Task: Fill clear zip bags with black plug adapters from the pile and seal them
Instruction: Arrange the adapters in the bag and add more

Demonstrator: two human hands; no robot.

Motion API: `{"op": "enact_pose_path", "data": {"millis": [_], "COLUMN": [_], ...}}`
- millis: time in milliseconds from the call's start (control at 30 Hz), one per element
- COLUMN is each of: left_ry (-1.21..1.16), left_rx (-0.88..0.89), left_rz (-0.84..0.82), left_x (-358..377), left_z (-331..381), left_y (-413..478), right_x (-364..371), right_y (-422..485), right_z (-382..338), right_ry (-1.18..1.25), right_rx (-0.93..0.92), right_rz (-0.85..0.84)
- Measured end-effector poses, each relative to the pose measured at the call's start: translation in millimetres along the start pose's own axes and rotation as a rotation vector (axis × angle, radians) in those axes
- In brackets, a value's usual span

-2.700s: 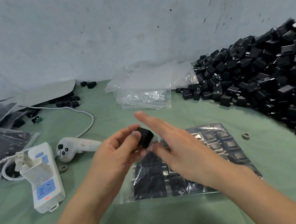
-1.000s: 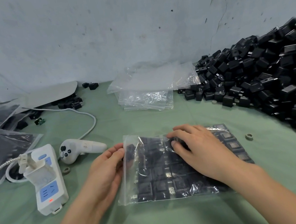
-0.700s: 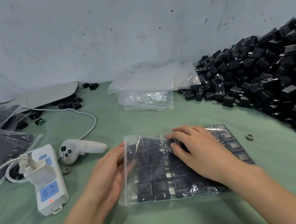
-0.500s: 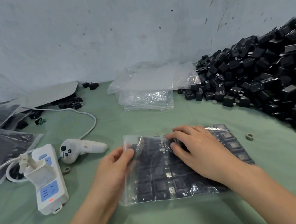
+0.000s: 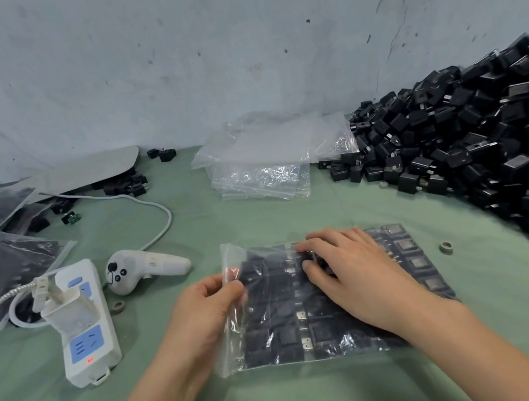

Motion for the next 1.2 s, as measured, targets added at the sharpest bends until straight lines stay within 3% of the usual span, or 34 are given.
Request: {"op": "enact_pose_path", "data": {"millis": [333, 600, 1033, 1200], "left_ry": [0.041, -0.048, -0.076, -0.146], "left_rx": [0.055, 0.024, 0.020, 0.001], "left_rz": [-0.103, -0.074, 0.015, 0.006], "left_x": [6, 4, 3, 1], "left_z": [1, 0, -1, 2], "left_y": [-1, 4, 8, 7], "right_x": [6, 7, 10, -5], "right_y": [-1, 0, 1, -1], "right_z": [-8, -10, -14, -14], "right_ry": [-0.047, -0.092, -0.082, 0.031], "right_rx": [-0.009, -0.037, -0.023, -0.012], "right_rz": [-0.036, -0.068, 0.017, 0.138]}}
Point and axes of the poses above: each hand's wrist, its own y-axis towards the middle knuckle, its own x-axis out of the palm, z = x × y, the point moved 3 cm from there along y, towards the middle knuckle, and after that the axes turned 3 degrees about x, right-handed, at the moved point
